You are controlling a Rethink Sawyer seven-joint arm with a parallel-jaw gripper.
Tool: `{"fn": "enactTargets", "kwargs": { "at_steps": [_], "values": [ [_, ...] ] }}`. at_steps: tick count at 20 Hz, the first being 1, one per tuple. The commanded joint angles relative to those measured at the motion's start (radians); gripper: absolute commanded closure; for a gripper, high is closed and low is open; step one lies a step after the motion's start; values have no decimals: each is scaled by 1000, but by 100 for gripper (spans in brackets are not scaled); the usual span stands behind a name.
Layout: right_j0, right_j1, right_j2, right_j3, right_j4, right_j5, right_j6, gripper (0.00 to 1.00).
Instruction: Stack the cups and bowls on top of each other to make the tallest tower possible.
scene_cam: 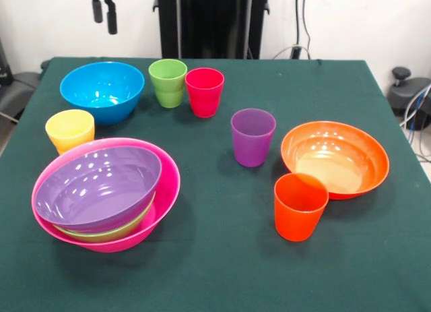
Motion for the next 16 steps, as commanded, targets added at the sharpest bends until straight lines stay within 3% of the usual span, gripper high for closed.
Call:
{"fn": "enactTargets", "kwargs": {
  "at_steps": [1, 7, 16],
  "values": [
    [35, 129, 31, 75, -105, -122, -16, 0],
    [75, 218, -7, 36, -142, -206, 21, 0],
    [76, 326, -3, -44, -156, -232, 2, 0]
  ]
}}
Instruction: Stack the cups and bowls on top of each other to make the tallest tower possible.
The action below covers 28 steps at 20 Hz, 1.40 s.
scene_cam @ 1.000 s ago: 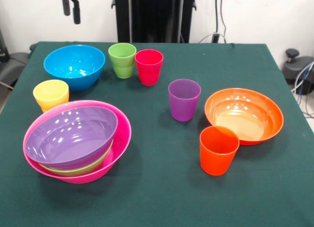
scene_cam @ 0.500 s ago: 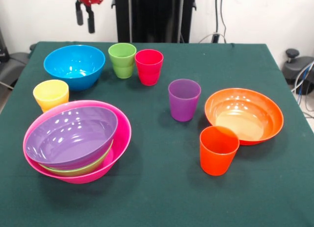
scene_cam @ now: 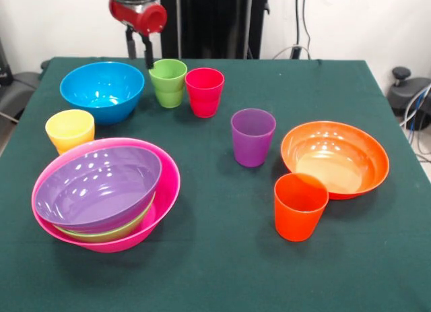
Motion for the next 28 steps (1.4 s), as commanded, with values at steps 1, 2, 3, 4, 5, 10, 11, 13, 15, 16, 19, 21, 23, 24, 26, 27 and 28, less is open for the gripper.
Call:
{"fn": "enactTargets", "kwargs": {
  "at_steps": [1, 2, 3, 4, 5, 10, 11, 13, 15, 16, 19, 21, 23, 24, 26, 27, 28],
  "values": [
    [42, 128, 6, -62, -79, -55, 0, 0],
    [42, 133, 5, -68, -78, -54, -2, 0],
    [40, 136, 5, -71, -79, -53, -6, 0],
    [34, 139, 9, -76, -78, -48, -15, 0],
    [27, 136, 14, -77, -78, -39, -23, 0],
    [-9, 105, 41, -86, -68, 17, -66, 0],
    [-14, 104, 45, -88, -67, 23, -71, 0],
    [-21, 101, 52, -87, -65, 31, -77, 0],
    [-28, 97, 60, -90, -62, 43, -84, 0],
    [-31, 91, 65, -90, -59, 53, -89, 0],
    [-46, 69, 82, -89, -46, 90, -106, 0],
    [-56, 49, 93, -87, -35, 120, -119, 0],
    [-59, 44, 99, -92, -31, 136, -123, 0],
    [-60, 44, 102, -93, -30, 139, -122, 0],
    [-57, 53, 102, -97, -34, 133, -113, 0],
    [-54, 61, 102, -101, -35, 128, -108, 0],
    [-50, 67, 101, -102, -37, 121, -102, 0]
  ]
}}
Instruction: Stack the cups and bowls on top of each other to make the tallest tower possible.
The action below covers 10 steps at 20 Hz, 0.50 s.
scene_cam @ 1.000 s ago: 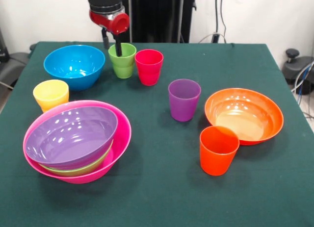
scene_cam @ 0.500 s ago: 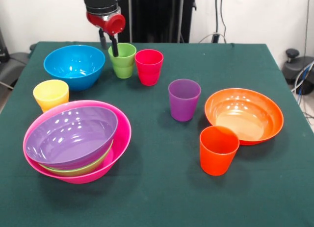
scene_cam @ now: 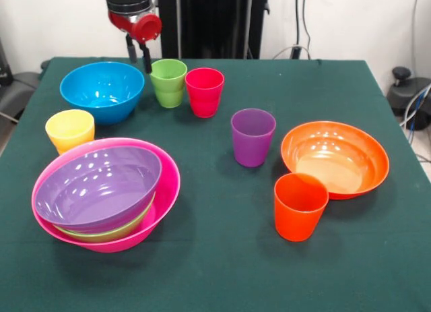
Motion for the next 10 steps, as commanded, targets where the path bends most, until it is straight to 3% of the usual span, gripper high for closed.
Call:
{"fn": "enactTargets", "kwargs": {
  "at_steps": [1, 10],
  "values": [
    [18, 20, 90, -97, -39, 85, -97, 0],
    [47, 39, 85, -129, -33, 91, -78, 0]
  ]
}}
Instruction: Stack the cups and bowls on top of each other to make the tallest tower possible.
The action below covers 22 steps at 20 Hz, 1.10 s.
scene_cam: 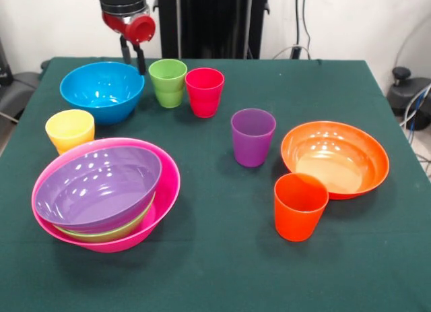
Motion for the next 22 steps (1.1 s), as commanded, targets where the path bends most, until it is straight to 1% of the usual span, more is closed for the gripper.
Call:
{"fn": "enactTargets", "kwargs": {
  "at_steps": [1, 8, 14, 22],
  "values": [
    [49, 46, 84, -108, -33, 78, -75, 0],
    [56, 56, 88, -135, -26, 97, -80, 0],
    [85, 86, 77, -145, -25, 64, -49, 0],
    [94, 151, 65, -167, -43, 3, -36, 0]
  ]
}}
